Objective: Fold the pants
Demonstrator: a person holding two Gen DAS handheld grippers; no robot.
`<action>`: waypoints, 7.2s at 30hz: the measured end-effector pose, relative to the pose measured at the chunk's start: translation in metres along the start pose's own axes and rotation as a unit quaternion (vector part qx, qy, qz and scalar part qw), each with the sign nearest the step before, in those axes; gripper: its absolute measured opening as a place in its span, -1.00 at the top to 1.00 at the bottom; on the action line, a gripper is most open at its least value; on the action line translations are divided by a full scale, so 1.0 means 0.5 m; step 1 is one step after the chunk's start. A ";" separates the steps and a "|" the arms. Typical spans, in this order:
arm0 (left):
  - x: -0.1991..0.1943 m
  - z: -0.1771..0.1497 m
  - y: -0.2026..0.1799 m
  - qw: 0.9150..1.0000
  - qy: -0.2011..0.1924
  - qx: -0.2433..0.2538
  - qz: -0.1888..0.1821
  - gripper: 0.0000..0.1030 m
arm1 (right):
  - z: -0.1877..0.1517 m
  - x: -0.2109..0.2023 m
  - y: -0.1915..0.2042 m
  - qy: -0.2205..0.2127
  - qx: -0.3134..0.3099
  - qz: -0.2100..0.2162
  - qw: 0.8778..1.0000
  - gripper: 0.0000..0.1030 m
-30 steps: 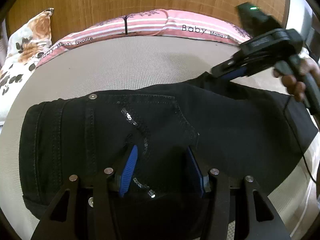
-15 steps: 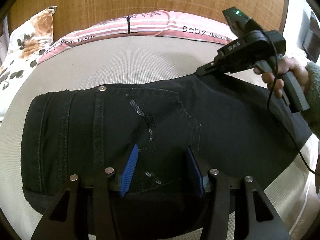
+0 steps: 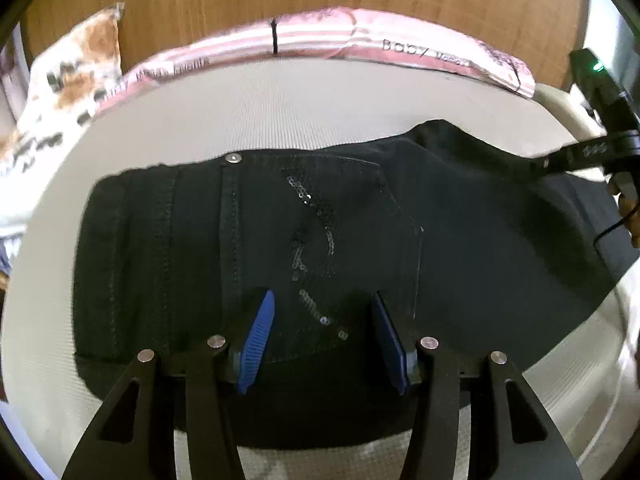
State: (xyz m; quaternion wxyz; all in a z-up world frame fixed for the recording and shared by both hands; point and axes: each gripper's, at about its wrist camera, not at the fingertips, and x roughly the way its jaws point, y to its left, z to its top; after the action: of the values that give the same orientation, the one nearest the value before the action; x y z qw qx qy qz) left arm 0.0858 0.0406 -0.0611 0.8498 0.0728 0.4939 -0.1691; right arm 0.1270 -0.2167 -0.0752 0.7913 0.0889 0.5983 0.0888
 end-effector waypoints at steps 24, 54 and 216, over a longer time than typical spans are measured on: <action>0.005 0.107 -0.307 0.986 0.001 0.108 -0.130 -0.13 | -0.450 -0.336 -0.483 -0.189 0.393 0.023 0.900 0.24; 0.101 0.083 -0.484 0.979 0.036 0.154 -0.125 -0.28 | -0.509 -0.294 -0.679 -0.257 0.490 0.065 0.831 0.79; -0.089 -0.020 0.020 0.987 0.008 -0.161 0.013 -0.23 | -0.171 -0.023 0.125 -0.031 0.007 -0.036 0.999 0.02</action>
State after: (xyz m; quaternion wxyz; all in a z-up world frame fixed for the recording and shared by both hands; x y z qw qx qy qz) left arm 0.0611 0.0624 -0.0279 0.8485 -0.0572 0.5205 -0.0763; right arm 0.0395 -0.1563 -0.0722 0.8114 0.0749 0.5773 0.0532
